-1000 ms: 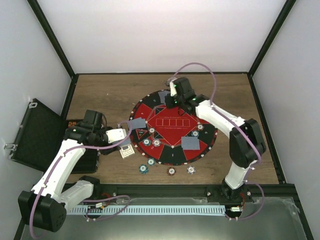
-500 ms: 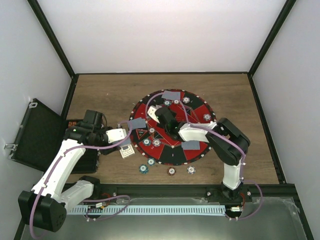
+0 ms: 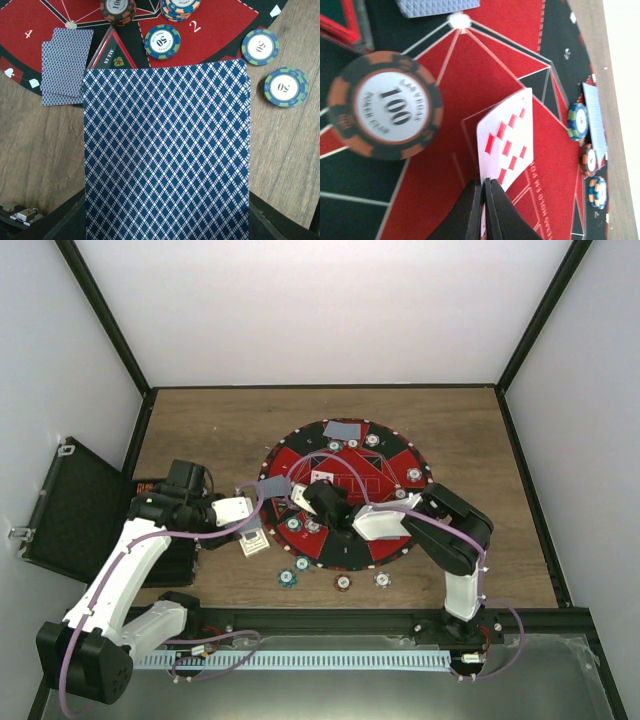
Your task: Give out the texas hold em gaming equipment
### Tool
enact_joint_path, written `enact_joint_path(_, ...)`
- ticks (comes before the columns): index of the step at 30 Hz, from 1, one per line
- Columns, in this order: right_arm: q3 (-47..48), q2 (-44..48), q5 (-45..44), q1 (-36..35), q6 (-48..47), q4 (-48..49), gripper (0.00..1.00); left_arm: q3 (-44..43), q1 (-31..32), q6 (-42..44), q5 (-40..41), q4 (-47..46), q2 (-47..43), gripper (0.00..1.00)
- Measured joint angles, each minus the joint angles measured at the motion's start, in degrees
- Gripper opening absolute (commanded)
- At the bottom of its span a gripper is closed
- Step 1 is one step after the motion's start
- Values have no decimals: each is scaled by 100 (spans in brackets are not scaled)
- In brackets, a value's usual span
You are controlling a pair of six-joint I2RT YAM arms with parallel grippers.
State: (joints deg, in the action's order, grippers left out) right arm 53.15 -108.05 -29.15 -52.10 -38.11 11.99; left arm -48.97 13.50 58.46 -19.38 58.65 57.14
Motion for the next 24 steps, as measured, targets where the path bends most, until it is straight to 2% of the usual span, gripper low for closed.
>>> enact_joint_path(2,-7,9,42,-48,142,-181,14,0,0,-17,-2,0,-2,24)
enact_joint_path(10,11,315,160,-55,848,-1036,60,0,0,-66,-17,-2,-94,24)
enact_joint_path(14,44,616,186,-61,1193,-1355,98,0,0,-85,-20,0,-103,24)
enact_joint_path(21,424,1451,-181,-35,1945,-1469,100,0,0,-85,-20,0,-109,24)
enact_joint_path(24,579,1993,-170,151,2844,-1537,100,0,0,-85,-20,0,-116,24)
